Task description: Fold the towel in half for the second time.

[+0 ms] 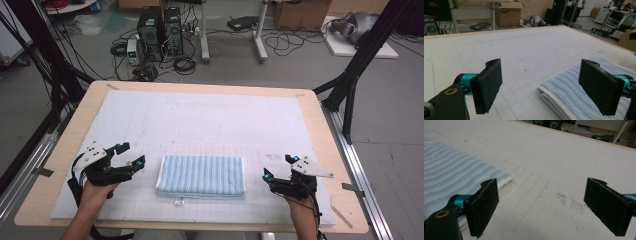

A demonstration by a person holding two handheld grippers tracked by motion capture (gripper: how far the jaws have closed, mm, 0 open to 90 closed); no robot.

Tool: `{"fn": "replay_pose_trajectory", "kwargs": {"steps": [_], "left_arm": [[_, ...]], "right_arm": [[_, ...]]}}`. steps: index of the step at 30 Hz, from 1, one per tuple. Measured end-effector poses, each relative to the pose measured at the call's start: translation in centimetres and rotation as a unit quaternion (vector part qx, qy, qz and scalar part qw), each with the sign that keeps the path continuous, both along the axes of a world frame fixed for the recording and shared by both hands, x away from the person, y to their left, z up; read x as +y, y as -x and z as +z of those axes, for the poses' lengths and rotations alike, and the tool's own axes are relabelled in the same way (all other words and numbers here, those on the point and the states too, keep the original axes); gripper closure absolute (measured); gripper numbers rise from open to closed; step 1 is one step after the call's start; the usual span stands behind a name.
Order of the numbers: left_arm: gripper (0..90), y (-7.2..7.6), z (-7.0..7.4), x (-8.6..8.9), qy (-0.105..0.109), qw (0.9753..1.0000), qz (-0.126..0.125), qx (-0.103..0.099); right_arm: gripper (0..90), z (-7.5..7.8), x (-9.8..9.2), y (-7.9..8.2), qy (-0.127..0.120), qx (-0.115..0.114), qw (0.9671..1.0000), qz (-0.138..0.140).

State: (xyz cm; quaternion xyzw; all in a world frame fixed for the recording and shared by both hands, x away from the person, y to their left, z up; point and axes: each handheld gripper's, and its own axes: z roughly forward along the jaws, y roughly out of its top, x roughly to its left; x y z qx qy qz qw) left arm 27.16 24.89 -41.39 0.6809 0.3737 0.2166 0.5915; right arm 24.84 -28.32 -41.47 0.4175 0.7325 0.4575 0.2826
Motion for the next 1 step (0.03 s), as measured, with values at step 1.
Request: {"fn": "replay_pose_trajectory", "kwargs": {"steps": [1], "left_arm": [[19.6, -0.03, -0.02, 0.01, -0.001, 1.0, 0.0, 0.001]], "right_arm": [[11.8, -0.07, -0.03, -0.03, 0.0, -0.001, 1.0, 0.0]]}}
